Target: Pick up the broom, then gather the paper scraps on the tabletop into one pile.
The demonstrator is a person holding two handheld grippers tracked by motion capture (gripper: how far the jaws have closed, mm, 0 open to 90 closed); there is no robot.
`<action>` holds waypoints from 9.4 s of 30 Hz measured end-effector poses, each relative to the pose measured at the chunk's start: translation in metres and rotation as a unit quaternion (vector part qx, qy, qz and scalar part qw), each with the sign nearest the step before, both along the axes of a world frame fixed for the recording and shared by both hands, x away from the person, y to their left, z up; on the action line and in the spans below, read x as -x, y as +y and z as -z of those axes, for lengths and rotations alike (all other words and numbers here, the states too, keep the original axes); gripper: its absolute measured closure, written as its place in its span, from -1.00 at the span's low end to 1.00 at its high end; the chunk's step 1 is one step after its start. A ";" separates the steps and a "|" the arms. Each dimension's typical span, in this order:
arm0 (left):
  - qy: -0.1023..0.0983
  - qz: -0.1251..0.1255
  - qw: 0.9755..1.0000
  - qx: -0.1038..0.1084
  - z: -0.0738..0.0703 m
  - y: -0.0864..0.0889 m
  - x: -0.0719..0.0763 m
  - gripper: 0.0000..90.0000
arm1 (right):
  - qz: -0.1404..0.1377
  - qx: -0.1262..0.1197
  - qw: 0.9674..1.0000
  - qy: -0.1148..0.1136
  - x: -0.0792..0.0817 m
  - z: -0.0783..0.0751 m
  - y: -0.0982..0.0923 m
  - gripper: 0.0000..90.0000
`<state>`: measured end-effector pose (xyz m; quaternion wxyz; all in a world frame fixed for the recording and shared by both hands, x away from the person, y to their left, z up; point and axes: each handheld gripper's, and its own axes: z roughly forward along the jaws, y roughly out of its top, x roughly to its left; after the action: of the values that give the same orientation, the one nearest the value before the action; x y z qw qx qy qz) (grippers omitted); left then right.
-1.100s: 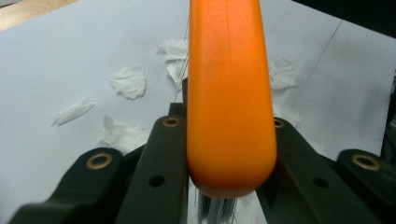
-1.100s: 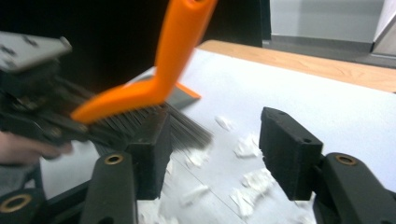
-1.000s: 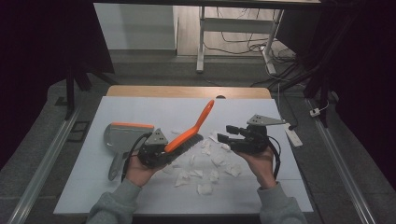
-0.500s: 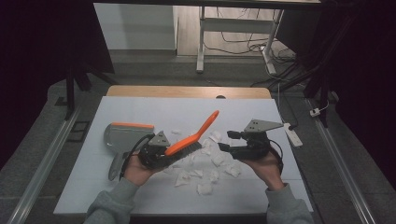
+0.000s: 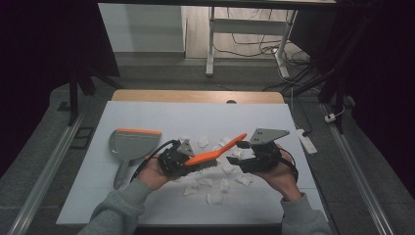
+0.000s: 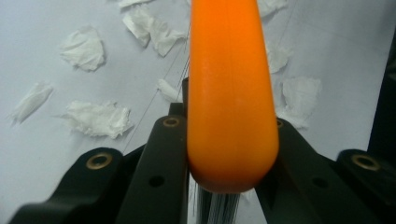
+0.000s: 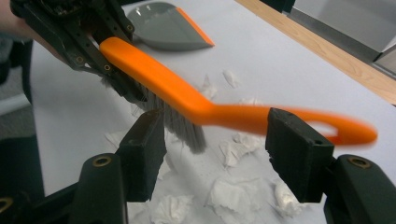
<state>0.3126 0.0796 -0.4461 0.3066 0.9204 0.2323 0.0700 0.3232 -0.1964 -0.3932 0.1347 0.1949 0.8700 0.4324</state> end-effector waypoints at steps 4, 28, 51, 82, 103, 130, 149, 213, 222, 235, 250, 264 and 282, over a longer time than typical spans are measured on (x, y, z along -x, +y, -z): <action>-0.002 0.016 1.000 -0.025 0.000 -0.010 -0.003 0.79 | -0.004 0.036 0.999 -0.005 -0.001 0.004 0.005 -0.18; -0.054 0.105 0.991 -0.065 -0.004 -0.047 0.008 0.73 | -0.098 0.213 0.971 0.042 -0.003 0.047 0.036 0.40; -0.087 -0.121 0.984 0.093 -0.012 0.049 0.044 -0.34 | -0.040 0.119 0.991 0.034 -0.013 0.035 0.013 0.55; -0.081 -0.242 0.964 0.080 0.044 0.135 0.066 -0.36 | 0.136 0.089 0.986 0.027 -0.036 0.021 -0.044 0.55; -0.066 -0.231 0.968 0.067 0.056 0.133 0.060 -0.36 | 0.235 0.172 0.954 0.072 -0.072 0.046 -0.056 0.55; -0.065 -0.227 0.969 0.070 0.056 0.133 0.062 -0.35 | 0.128 0.175 0.973 0.074 -0.066 0.050 0.014 0.56; -0.058 -0.216 0.971 0.084 0.057 0.133 0.059 -0.34 | 0.125 0.278 0.946 0.110 -0.144 0.059 0.039 0.56; -0.062 -0.234 0.965 0.100 0.059 0.141 0.059 -0.33 | -0.092 0.412 0.906 0.026 -0.129 0.066 0.154 0.57; -0.060 -0.235 0.965 0.102 0.058 0.141 0.058 -0.33 | -0.110 0.370 0.922 0.021 -0.095 0.047 0.132 0.56; -0.058 -0.234 0.965 0.103 0.059 0.140 0.057 -0.33 | -0.033 0.340 0.940 0.006 -0.136 0.051 0.142 0.56; -0.058 -0.238 0.964 0.104 0.059 0.143 0.058 -0.32 | -0.070 0.401 0.913 0.007 -0.115 0.070 0.174 0.57; -0.058 -0.242 0.963 0.101 0.060 0.143 0.057 -0.33 | -0.095 0.370 0.924 -0.010 -0.078 0.041 0.139 0.57; -0.068 -0.269 0.955 0.109 0.056 0.159 0.058 -0.33 | -0.032 0.188 0.973 0.130 -0.042 0.023 0.134 0.57</action>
<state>0.2547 0.2384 -0.5025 0.3895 0.7781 0.4562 0.1864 0.3653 -0.0623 -0.4161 0.0410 0.1924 0.9515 0.2366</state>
